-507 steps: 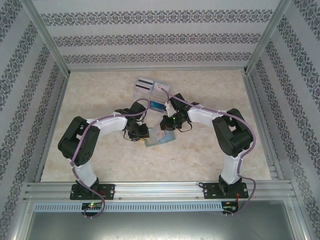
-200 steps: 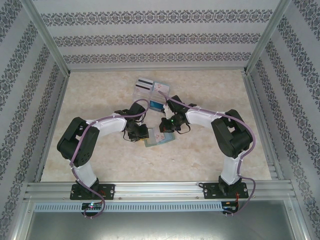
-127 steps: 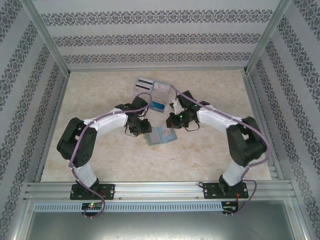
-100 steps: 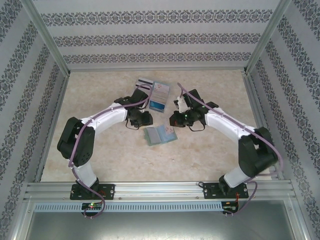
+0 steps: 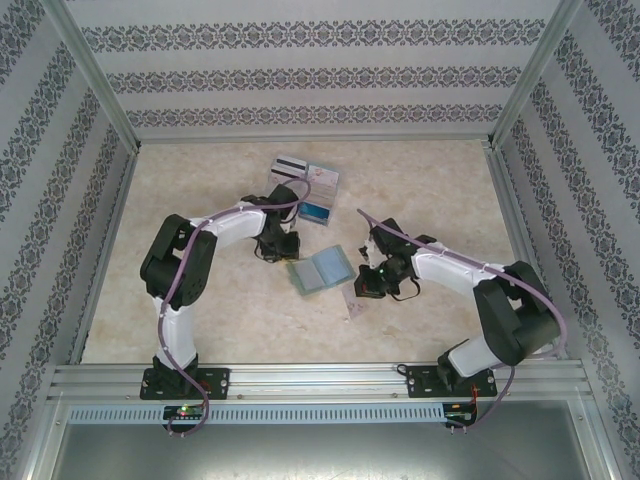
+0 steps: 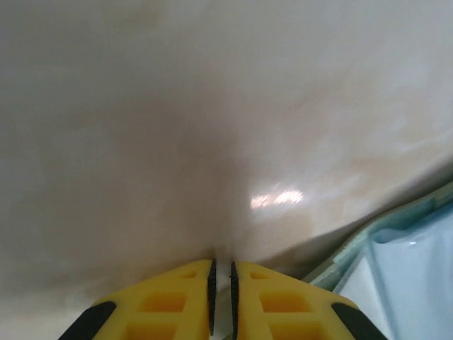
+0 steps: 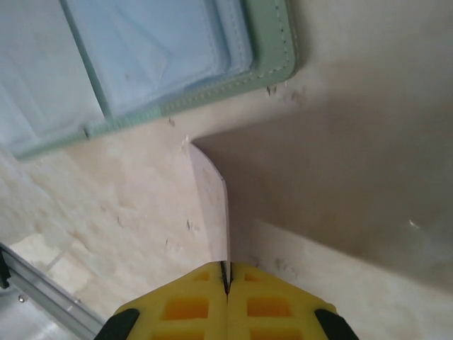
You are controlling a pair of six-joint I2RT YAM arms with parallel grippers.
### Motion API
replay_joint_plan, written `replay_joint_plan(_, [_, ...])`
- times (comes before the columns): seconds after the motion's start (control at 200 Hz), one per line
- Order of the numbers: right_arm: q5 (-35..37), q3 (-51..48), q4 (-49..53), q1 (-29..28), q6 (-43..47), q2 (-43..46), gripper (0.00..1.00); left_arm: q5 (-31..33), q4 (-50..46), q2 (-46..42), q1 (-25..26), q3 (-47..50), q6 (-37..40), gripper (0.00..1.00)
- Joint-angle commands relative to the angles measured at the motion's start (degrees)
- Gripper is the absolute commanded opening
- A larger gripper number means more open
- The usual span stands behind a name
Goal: Put the credit cards into the card holder
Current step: Rotate the card holder at the center of the table.
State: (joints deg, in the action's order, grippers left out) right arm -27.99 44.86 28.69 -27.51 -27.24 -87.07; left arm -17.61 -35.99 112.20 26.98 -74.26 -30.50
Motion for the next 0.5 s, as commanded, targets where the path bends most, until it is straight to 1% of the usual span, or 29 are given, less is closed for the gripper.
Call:
replay_joint_plan(0.0, [2.89,3.48,-4.14,1.09,-0.01,-5.04,0.0,-3.77,1.62,-5.25,0.43,5.49,-2.51,0.15])
replay_joint_plan(0.11, [2.36,9.99,-4.59,1.14,1.68,-10.51,0.0,-5.26,4.24,-8.78,2.02,10.18,-5.61,0.15])
replay_joint_plan(0.265, [1.52,20.4,-1.58,0.96,5.37,-17.17,0.0,-5.58,8.72,-11.6,6.5,13.64,-10.8,0.15])
replay_joint_plan(0.4, [1.77,25.68,2.2,2.11,8.58,-19.75,0.0,-6.05,14.37,-9.69,11.59,12.7,-15.58,0.15])
replay_joint_plan(0.495, [3.03,25.9,4.38,4.23,10.33,-18.24,0.0,-6.53,17.79,-6.69,14.32,10.35,-17.91,0.16])
